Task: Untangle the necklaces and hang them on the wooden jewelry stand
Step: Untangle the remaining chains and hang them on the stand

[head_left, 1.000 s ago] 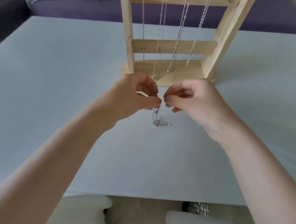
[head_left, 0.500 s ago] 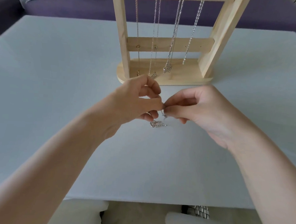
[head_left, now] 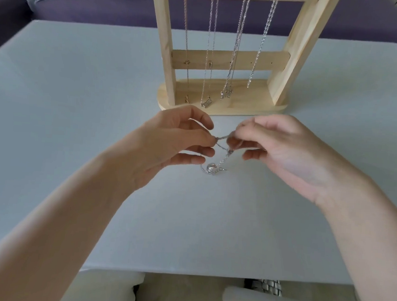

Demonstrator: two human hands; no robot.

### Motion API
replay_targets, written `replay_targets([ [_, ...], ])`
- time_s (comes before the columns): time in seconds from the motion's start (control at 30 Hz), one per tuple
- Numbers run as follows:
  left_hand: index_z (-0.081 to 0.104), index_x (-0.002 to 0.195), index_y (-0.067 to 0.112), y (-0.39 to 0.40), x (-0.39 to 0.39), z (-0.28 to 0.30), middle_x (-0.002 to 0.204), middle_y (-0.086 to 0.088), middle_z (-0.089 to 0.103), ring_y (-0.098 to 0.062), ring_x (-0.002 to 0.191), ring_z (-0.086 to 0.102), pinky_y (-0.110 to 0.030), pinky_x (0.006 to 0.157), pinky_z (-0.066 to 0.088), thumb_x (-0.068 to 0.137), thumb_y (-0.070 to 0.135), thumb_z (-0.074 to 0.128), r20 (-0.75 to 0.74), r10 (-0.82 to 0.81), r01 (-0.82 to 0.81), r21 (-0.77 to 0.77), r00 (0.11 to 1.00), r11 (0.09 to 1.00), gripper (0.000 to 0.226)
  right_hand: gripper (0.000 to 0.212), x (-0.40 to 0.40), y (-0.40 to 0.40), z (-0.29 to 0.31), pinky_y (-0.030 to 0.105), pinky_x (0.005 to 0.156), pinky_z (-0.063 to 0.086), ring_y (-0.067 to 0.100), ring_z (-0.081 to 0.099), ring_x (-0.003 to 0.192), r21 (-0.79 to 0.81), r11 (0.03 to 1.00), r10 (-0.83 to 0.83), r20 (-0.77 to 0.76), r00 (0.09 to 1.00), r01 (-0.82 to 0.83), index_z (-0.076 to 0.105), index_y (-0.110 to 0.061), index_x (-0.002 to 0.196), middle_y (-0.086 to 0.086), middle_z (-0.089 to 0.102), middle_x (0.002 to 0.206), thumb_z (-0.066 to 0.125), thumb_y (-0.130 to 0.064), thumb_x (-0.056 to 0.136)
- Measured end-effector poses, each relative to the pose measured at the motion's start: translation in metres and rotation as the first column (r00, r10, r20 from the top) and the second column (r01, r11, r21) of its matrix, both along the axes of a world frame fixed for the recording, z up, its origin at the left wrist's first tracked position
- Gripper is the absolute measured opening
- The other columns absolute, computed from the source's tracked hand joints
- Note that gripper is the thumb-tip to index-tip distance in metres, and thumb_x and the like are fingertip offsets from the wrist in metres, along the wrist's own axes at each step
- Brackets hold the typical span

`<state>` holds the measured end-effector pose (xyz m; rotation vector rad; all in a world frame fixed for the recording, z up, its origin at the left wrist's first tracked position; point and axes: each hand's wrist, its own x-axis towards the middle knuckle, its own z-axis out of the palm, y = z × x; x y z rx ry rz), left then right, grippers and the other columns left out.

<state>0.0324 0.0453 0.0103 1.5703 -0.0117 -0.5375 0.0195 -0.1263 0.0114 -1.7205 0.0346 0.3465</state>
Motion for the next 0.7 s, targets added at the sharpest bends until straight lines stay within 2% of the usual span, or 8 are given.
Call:
replay_targets([
  [0.1,0.058,0.084,0.015,-0.0022,-0.0002,-0.0016,0.071,0.001,0.061,-0.009,0.063,0.063,-0.018,0.057,0.051,0.081,-0.004,0.062,0.025,-0.017,0.015,0.059,1.000,0.998,0.020,0.024,-0.0013,0.0027,0.0014,0.022,0.066,0.048,0.015,0.063,0.071,0.202,0.979,-0.004,-0.016,1.000,0.007,0.060,-0.010,0.067,0.002,0.065,0.066,0.052,-0.003,0.089],
  [0.17,0.058,0.084,0.015,-0.0039,-0.0004,-0.0040,0.071,0.000,0.060,-0.008,0.061,0.061,-0.017,0.057,0.050,0.081,-0.005,0.063,0.044,-0.013,0.009,0.092,0.999,0.996,0.021,0.021,-0.0020,0.0028,0.0003,0.023,0.063,0.047,0.015,0.060,0.061,0.217,0.976,-0.021,-0.023,1.000,0.025,0.057,-0.010,0.070,0.000,0.059,0.058,0.053,-0.002,0.089],
  [0.3,0.060,0.085,0.015,-0.0043,-0.0009,-0.0055,0.069,0.000,0.057,-0.008,0.060,0.059,-0.017,0.056,0.050,0.081,-0.003,0.063,0.010,-0.008,0.008,0.034,1.000,0.999,0.019,0.011,-0.0020,-0.0013,0.0025,0.020,0.047,0.032,0.010,0.047,0.046,0.056,0.997,-0.058,0.015,0.998,0.057,0.063,-0.010,0.078,-0.004,0.052,0.053,0.058,-0.004,0.087],
  [0.47,0.057,0.089,0.015,-0.0044,-0.0003,-0.0030,0.069,0.000,0.057,-0.008,0.057,0.055,-0.018,0.054,0.049,0.081,-0.003,0.062,0.005,0.012,-0.012,-0.026,1.000,1.000,0.020,0.002,-0.0034,-0.0007,0.0029,0.015,0.037,0.029,0.008,0.046,0.041,-0.105,0.994,0.011,0.029,1.000,-0.008,0.073,-0.016,0.073,-0.003,0.059,0.058,0.074,-0.017,0.075],
  [0.6,0.054,0.094,0.013,-0.0064,-0.0002,-0.0045,0.070,0.002,0.061,-0.009,0.055,0.056,-0.020,0.057,0.053,0.081,-0.002,0.064,0.120,-0.002,-0.006,0.065,0.993,0.998,0.022,0.008,-0.0031,-0.0008,0.0024,0.011,0.035,0.028,0.007,0.038,0.034,-0.124,0.992,-0.010,0.001,1.000,0.010,0.071,-0.017,0.068,-0.006,0.055,0.054,0.075,-0.015,0.075],
  [0.7,0.049,0.091,0.015,-0.0100,-0.0002,-0.0076,0.065,0.009,0.061,-0.009,0.053,0.057,-0.023,0.056,0.055,0.080,-0.003,0.064,0.258,-0.054,0.011,0.165,0.965,0.986,0.026,0.015,-0.0033,0.0014,0.0000,0.013,0.035,0.027,0.008,0.041,0.036,-0.140,0.990,-0.009,0.001,1.000,0.009,0.066,-0.016,0.064,-0.007,0.056,0.055,0.073,-0.010,0.076],
])
